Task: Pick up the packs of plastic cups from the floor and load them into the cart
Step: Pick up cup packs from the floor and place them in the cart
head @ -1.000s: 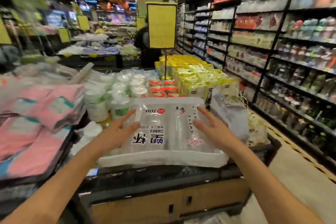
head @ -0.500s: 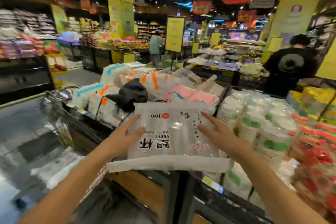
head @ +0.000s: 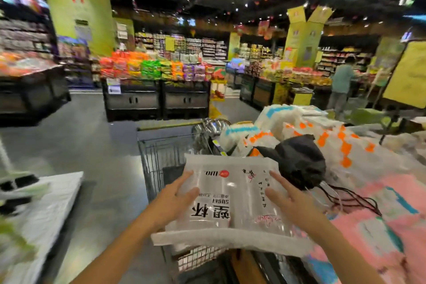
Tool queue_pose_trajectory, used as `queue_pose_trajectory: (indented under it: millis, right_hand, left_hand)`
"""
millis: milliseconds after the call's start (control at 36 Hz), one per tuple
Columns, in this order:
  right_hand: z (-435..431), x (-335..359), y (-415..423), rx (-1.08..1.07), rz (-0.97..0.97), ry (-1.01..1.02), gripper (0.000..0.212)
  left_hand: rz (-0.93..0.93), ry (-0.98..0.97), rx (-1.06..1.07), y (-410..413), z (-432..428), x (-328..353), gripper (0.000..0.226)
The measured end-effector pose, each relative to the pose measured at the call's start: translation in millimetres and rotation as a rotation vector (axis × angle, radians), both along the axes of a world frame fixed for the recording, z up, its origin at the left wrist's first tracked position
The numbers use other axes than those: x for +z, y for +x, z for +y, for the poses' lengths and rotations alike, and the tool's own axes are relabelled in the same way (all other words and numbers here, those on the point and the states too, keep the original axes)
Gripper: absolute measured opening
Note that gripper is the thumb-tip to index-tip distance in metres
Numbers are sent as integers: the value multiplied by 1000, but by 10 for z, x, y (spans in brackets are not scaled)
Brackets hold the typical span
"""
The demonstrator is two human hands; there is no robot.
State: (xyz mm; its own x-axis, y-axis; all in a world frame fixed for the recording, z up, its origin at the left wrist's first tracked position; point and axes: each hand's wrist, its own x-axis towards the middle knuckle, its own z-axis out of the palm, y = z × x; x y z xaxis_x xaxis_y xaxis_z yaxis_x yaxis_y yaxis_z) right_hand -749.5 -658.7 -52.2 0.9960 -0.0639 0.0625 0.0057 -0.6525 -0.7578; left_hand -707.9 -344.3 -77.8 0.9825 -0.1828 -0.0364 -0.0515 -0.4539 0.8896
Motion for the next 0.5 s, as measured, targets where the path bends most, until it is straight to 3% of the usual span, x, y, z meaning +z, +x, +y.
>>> queue_pose_trajectory:
  millis: [500]
  right_hand:
    - [16, -338, 1957, 323, 116, 34, 57]
  left_hand:
    - [5, 45, 329, 744, -70, -161, 63]
